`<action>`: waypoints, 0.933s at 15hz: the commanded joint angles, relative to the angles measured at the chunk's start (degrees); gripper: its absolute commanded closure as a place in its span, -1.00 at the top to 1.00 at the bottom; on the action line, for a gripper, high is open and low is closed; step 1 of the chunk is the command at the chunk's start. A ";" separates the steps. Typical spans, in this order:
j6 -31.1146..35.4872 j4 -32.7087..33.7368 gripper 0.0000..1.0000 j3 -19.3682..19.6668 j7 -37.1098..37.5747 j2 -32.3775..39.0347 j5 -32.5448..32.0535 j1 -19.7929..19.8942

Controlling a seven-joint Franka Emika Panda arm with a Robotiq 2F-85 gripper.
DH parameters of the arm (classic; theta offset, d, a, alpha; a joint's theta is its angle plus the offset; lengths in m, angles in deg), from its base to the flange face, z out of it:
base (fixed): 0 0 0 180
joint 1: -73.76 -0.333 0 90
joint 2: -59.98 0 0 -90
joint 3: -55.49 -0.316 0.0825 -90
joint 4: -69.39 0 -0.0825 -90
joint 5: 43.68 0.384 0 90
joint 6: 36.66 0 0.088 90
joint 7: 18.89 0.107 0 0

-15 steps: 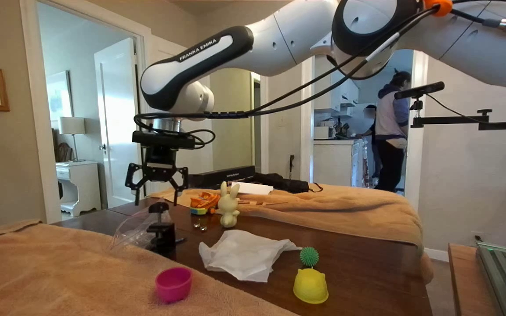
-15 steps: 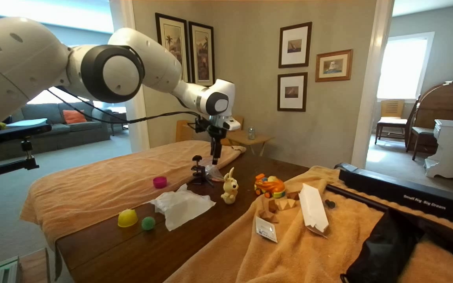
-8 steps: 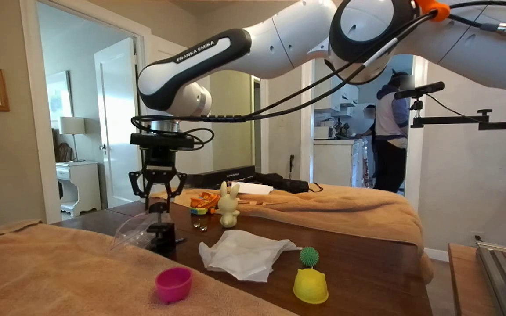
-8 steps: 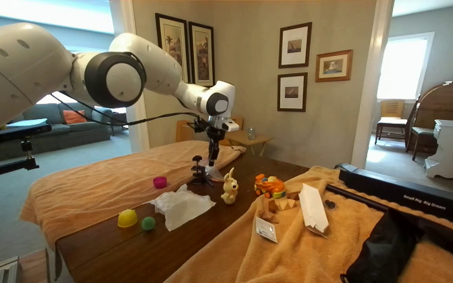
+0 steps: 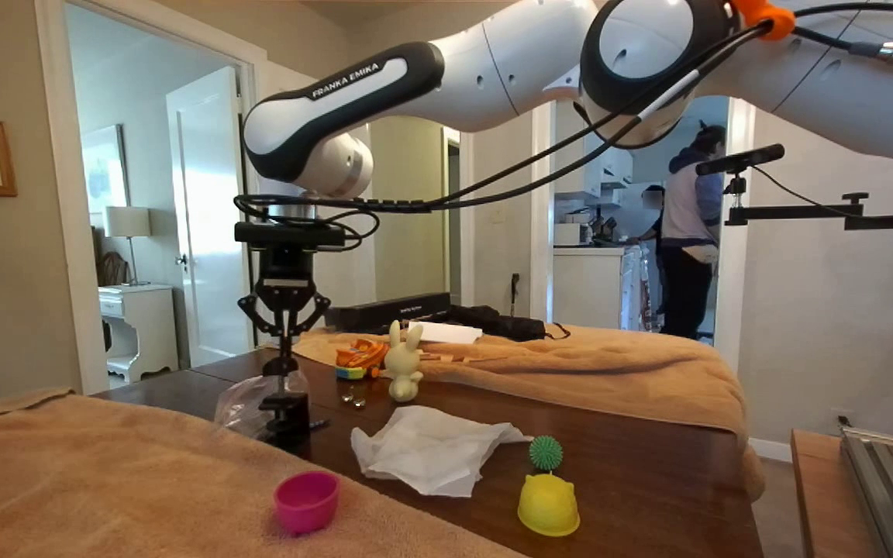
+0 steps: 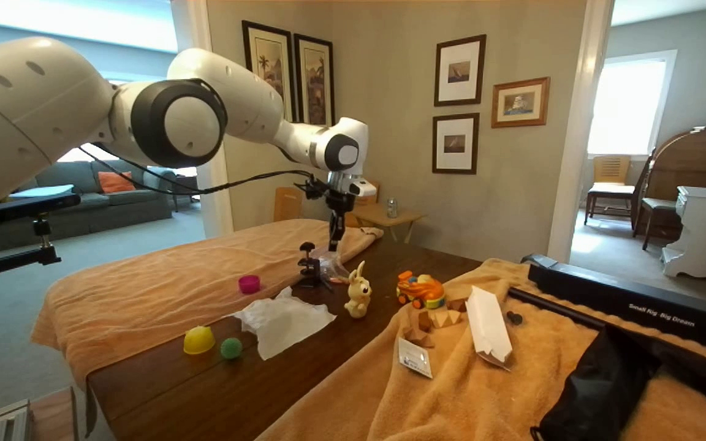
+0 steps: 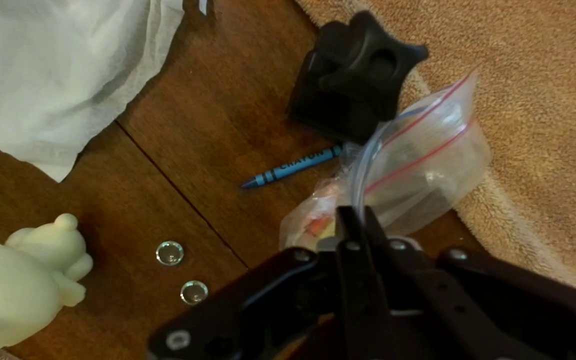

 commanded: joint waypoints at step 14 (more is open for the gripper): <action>-12.70 -1.23 -0.99 4.70 -0.54 -5.41 -4.51 -0.76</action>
